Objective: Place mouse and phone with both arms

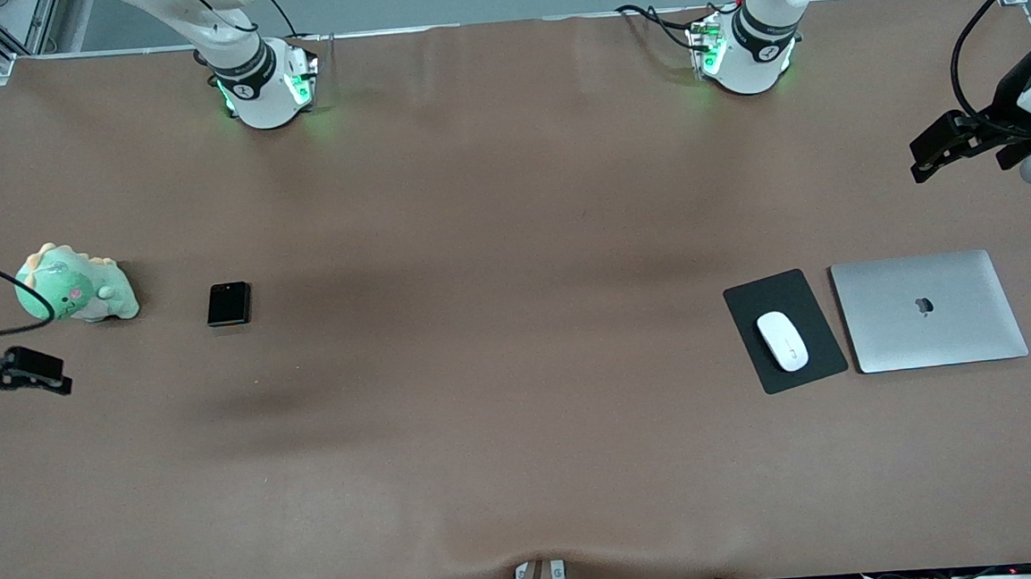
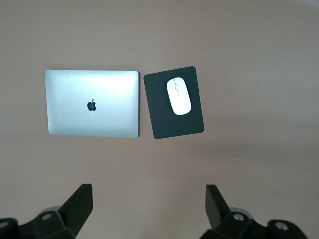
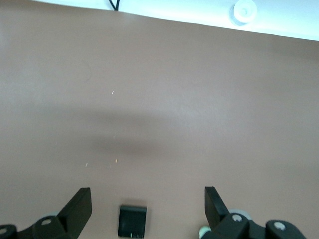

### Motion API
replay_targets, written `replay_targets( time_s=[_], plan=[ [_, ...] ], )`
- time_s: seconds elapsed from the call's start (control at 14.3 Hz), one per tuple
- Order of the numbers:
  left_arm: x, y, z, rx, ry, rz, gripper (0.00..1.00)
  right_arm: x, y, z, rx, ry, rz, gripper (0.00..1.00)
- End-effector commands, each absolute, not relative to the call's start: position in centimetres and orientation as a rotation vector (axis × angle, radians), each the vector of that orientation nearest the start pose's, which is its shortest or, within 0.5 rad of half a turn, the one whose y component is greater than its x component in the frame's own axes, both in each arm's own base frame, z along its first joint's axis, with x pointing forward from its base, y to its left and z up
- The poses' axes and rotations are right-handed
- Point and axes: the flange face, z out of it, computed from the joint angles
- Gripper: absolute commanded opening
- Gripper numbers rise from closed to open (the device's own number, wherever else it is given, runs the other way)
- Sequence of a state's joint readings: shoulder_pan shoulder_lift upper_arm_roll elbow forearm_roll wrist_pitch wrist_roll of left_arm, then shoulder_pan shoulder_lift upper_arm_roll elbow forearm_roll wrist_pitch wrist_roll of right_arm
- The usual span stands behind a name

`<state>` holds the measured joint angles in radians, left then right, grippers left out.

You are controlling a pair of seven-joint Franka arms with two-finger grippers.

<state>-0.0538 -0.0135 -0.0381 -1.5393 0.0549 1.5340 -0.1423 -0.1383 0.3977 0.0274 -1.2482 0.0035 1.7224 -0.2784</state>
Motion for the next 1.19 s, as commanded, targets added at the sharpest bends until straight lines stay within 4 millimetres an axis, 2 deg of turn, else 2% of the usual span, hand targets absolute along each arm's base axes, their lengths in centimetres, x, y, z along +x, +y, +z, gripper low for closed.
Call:
replay_targets(
  time_s=[0.0, 0.14, 0.35, 0.56, 0.91, 1.12],
  plan=[
    [54.8, -4.3, 64.9, -3.098, -0.082, -0.038, 1.00, 64.1, -7.3, 58.6, -3.124, -0.389, 0.009, 1.00],
    [55.2, -4.2, 64.5, -3.097, -0.084, -0.032, 1.00, 62.3, -6.9, 60.2, -3.111, -0.424, 0.066, 1.00],
    [55.6, -4.1, 65.1, -3.100, -0.087, -0.052, 1.00, 60.6, -6.4, 61.6, -3.094, -0.424, 0.119, 1.00],
    [56.1, -4.4, 64.9, -3.099, -0.087, -0.053, 1.00, 57.5, -6.2, 63.0, -3.097, -0.407, 0.135, 1.00],
    [55.8, -4.3, 65.1, -3.098, -0.085, -0.039, 1.00, 54.4, -5.7, 62.4, -3.089, -0.387, 0.186, 1.00],
    [55.4, -4.5, 65.2, -3.098, -0.081, -0.013, 1.00, 52.2, -4.8, 61.1, -3.089, -0.402, 0.187, 1.00]
  ],
)
